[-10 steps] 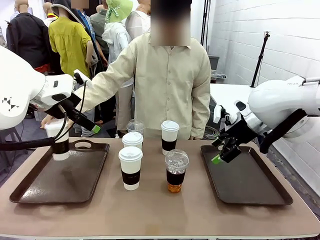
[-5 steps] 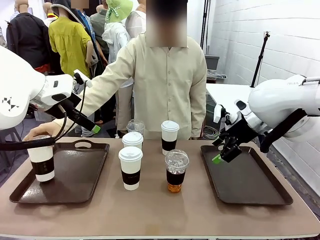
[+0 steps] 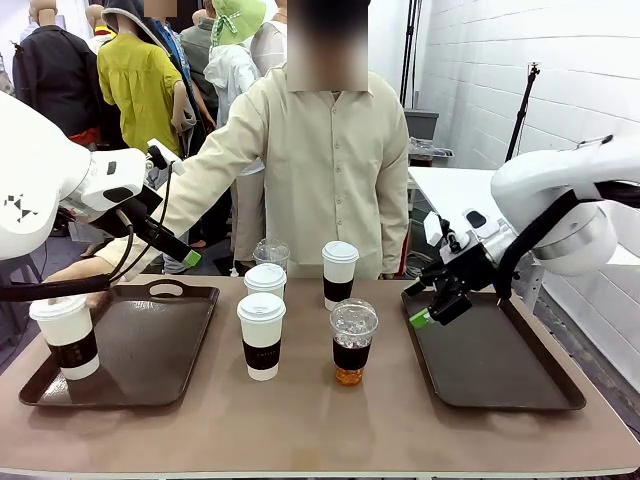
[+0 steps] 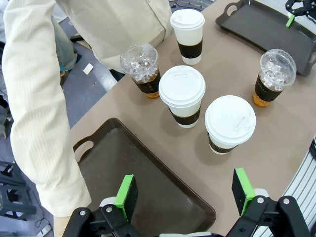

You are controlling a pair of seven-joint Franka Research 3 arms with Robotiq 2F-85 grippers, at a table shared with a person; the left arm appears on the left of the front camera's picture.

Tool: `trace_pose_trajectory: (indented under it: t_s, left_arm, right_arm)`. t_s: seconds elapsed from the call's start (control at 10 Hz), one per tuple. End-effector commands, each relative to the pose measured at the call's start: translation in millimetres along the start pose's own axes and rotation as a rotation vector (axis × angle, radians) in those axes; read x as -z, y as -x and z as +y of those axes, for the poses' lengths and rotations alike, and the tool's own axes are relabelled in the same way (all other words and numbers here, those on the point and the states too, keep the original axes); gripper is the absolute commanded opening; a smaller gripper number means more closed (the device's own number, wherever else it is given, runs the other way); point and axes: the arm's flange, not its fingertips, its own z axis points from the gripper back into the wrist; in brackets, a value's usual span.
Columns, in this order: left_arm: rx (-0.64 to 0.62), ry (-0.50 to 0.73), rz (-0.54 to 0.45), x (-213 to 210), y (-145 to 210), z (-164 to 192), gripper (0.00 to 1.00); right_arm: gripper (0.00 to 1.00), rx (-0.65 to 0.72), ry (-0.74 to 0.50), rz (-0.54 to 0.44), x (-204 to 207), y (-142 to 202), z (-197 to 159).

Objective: Distribute the coffee onto the tray.
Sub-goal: Pick up one iced Americano and place it on the right Handle tray.

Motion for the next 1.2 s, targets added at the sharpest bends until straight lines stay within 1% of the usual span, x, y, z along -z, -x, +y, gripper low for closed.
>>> trace_pose_trajectory:
  t_s: [0.0,0.3,0.5,0.7,0.9,1.1]
  left_arm:
    - [-0.001,0.004,0.004,-0.2,0.8,0.2,1.00]
    - [-0.001,0.004,0.004,-0.2,0.8,0.2,1.00]
    - [-0.001,0.004,0.004,-0.2,0.8,0.2,1.00]
    - [-0.001,0.004,0.004,-0.2,0.8,0.2,1.00]
    - [-0.001,0.004,0.004,-0.2,0.8,0.2,1.00]
    - [-0.001,0.004,0.004,-0.2,0.8,0.2,1.00]
  right_arm:
    - [1.00,-0.005,-0.007,-0.067,10.4,17.2,-15.8]
    - [1.00,0.008,0.010,-0.200,30.3,43.7,-19.7]
    - [1.00,0.017,0.023,-0.260,43.4,57.6,-21.3]
    - [1.00,0.009,0.004,-0.299,53.4,73.4,-22.8]
    - [1.00,-0.013,-0.024,-0.371,64.4,90.7,-27.1]
    - [1.00,-0.016,-0.033,-0.407,77.4,100.2,-33.7]
